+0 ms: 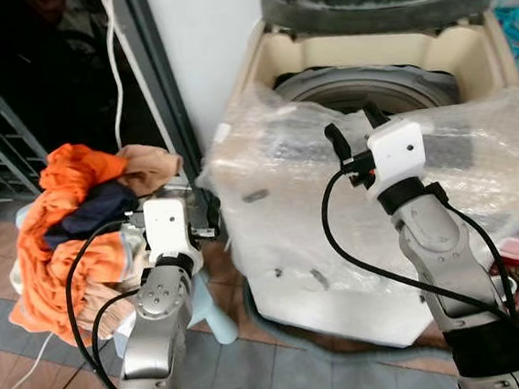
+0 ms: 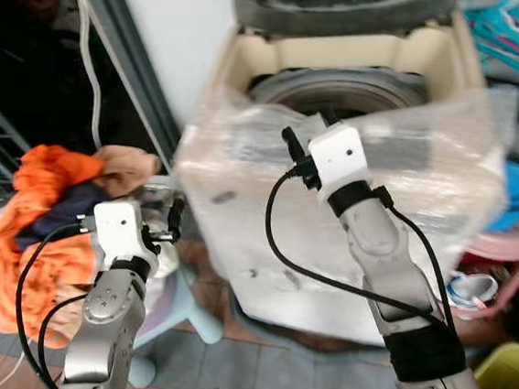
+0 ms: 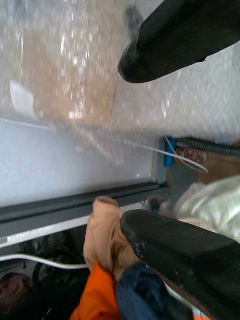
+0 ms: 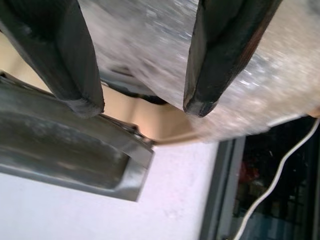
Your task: Clothes washing
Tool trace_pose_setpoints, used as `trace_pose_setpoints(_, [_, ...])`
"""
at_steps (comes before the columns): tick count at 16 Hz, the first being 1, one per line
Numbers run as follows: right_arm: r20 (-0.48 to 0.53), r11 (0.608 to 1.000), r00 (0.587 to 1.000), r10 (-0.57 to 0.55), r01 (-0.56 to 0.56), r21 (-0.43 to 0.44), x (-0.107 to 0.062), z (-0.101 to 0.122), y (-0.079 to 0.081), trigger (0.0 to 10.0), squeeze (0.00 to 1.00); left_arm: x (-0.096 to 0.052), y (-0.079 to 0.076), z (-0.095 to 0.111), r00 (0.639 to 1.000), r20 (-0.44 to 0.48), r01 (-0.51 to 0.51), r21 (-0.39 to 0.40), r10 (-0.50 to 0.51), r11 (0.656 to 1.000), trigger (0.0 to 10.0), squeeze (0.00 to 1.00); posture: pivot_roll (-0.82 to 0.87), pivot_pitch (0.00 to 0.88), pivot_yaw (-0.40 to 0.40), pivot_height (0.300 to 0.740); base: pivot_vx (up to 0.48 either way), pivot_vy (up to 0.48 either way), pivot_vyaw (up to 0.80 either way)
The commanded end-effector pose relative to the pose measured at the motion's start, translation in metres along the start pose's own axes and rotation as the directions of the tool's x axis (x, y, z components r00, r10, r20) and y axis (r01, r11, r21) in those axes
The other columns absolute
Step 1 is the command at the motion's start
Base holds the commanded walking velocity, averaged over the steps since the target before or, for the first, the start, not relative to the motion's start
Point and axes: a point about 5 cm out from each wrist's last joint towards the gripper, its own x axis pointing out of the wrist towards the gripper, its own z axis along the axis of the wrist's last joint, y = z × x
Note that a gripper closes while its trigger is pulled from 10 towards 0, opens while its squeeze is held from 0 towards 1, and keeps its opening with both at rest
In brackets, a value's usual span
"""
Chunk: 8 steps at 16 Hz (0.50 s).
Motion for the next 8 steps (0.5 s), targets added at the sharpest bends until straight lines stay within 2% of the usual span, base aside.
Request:
trace_pose_setpoints(1, [0.014, 1.0, 1.0, -0.006, 0.006, 0.028, -0.004, 0.003, 0.004, 10.0, 0.0, 0.0, 0.006, 0.002, 1.0, 0.006, -0.016, 0.016, 0.016, 1.0, 10.0, 0.0, -0.09, 0.0, 0.106, 0.74, 0.0, 0.48, 0.0])
trace_pose_setpoints(2, [-0.057, 0.992, 0.996, -0.061, 0.067, 0.103, -0.014, -0.011, 0.002, 10.0, 0.0, 0.0, 0.006, 0.002, 1.0, 0.008, -0.018, 0.016, 0.018, 1.0, 10.0, 0.0, -0.09, 0.0, 0.106, 0.74, 0.0, 0.48, 0.0])
trace_pose_setpoints(3, [-0.172, 0.968, 0.979, -0.108, 0.143, 0.205, -0.029, -0.03, 0.005, 10.0, 0.0, 0.0, 0.006, 0.002, 1.0, 0.01, -0.02, 0.014, 0.02, 1.0, 10.0, 0.0, -0.09, 0.0, 0.106, 0.74, 0.0, 0.48, 0.0])
trace_pose_setpoints(4, [-0.206, 0.958, 0.973, -0.108, 0.157, 0.239, -0.035, -0.035, 0.01, 10.0, 0.0, -0.001, 0.006, 0.002, 1.0, 0.011, -0.02, 0.014, 0.02, 1.0, 10.0, 0.0, -0.08, 0.0, 0.109, 0.74, 0.0, 0.48, 0.0])
trace_pose_setpoints(5, [-0.227, 0.944, 0.97, -0.086, 0.152, 0.292, -0.046, -0.036, 0.026, 10.0, 0.0, -0.001, 0.006, 0.002, 1.0, 0.015, -0.022, 0.015, 0.021, 1.0, 10.0, 0.0, -0.08, 0.0, 0.109, 0.74, 0.0, 0.48, 0.0])
trace_pose_setpoints(6, [-0.236, 0.94, 0.969, -0.07, 0.144, 0.31, -0.049, -0.034, 0.033, 10.0, 0.0, -0.001, 0.006, 0.002, 1.0, 0.017, -0.023, 0.016, 0.023, 1.0, 10.0, 0.0, -0.08, 0.0, 0.112, 0.74, 0.0, 0.48, 0.0])
trace_pose_setpoints(8, [-0.3, 0.906, 0.947, -0.113, 0.223, 0.36, -0.05, -0.04, 0.027, 10.0, 0.0, -0.001, 0.007, 0.003, 1.0, 0.02, -0.022, 0.014, 0.022, 1.0, 10.0, 0.0, -0.09, 0.0, 0.115, 0.74, 0.0, 0.48, 0.0])
